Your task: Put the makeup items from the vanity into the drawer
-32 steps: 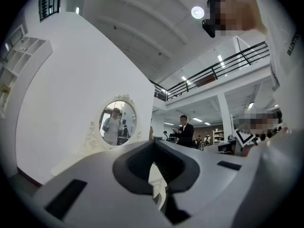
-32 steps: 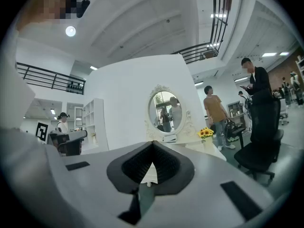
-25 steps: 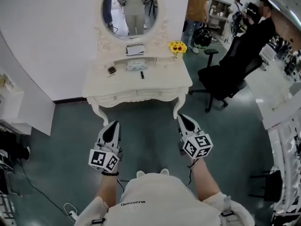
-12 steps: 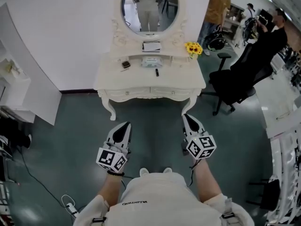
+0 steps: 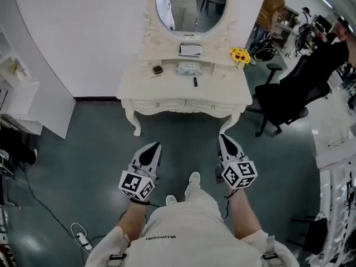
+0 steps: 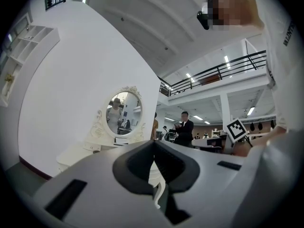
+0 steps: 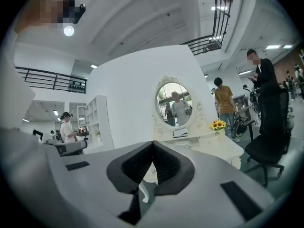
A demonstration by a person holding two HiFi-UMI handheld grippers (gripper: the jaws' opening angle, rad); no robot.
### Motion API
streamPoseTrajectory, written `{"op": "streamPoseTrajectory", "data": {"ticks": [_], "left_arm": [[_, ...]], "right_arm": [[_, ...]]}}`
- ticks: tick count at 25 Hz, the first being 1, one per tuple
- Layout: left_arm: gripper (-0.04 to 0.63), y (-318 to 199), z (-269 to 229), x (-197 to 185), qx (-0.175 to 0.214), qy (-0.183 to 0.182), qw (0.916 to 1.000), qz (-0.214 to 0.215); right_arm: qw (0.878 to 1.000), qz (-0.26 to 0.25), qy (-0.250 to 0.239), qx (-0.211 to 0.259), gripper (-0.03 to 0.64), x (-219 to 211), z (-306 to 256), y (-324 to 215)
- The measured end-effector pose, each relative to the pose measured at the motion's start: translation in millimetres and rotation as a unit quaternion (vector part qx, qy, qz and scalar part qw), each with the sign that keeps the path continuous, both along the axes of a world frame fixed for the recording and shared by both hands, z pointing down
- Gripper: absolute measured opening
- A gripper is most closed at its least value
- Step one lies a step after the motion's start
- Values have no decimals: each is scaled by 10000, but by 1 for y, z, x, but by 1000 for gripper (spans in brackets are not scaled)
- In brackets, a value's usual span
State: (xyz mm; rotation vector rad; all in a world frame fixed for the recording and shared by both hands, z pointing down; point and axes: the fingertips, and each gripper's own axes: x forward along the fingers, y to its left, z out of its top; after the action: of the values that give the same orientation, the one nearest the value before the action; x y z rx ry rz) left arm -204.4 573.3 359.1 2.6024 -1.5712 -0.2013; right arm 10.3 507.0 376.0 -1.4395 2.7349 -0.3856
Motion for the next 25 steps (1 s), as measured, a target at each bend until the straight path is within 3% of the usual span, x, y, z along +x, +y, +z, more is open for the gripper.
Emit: {"op": "streamPoseTrajectory", "data": {"ticks": [6, 16, 25], "left_arm": [[0, -39, -2, 8, 43, -54, 10000, -62], [0, -148, -15, 39, 63, -163, 9998, -113], [0, -221, -15, 60, 78, -225, 9986, -475]], "right_arm": [[9997, 7, -233, -80, 9, 8, 6, -42], [9990, -424, -116, 30, 9, 14, 1, -149], [9957, -920, -16, 86, 9, 12, 3, -220]]}}
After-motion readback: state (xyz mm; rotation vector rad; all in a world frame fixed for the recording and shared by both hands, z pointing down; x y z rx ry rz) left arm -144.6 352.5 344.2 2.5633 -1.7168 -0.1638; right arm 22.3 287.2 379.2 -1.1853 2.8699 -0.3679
